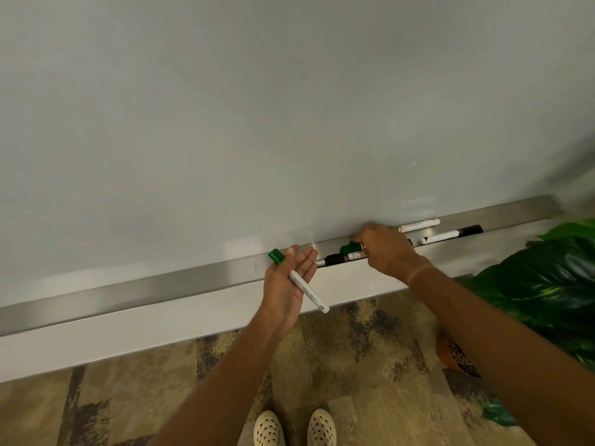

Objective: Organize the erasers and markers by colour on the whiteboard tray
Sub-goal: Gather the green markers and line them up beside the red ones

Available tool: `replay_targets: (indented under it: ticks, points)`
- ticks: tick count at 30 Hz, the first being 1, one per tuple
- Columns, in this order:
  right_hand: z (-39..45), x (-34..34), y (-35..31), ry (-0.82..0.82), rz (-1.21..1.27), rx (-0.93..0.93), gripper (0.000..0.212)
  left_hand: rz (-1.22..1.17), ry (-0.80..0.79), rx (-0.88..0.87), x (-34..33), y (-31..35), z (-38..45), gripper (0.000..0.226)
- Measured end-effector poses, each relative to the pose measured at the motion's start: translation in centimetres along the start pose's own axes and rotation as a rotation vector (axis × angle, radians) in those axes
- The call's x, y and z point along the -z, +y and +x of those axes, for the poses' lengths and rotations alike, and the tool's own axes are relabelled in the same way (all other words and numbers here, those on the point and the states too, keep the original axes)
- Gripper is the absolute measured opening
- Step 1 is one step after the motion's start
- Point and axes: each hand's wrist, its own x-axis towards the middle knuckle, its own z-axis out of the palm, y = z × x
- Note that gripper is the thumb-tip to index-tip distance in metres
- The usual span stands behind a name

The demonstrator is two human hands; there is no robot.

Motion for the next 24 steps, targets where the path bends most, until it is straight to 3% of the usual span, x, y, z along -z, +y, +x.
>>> replay_targets:
  ticks: [17,24]
  points:
    - [0.2,0.0,-0.2,0.015,-0.142,0.032,0.032,-0.004,-0.001,0.018,0.3,0.2,-0.2,0.034]
    - [-0.4,0.7,-1.1,0.296,0.028,0.125,0.040,0.027,-0.017,0.033,0.2,0.2,-0.3,0.028]
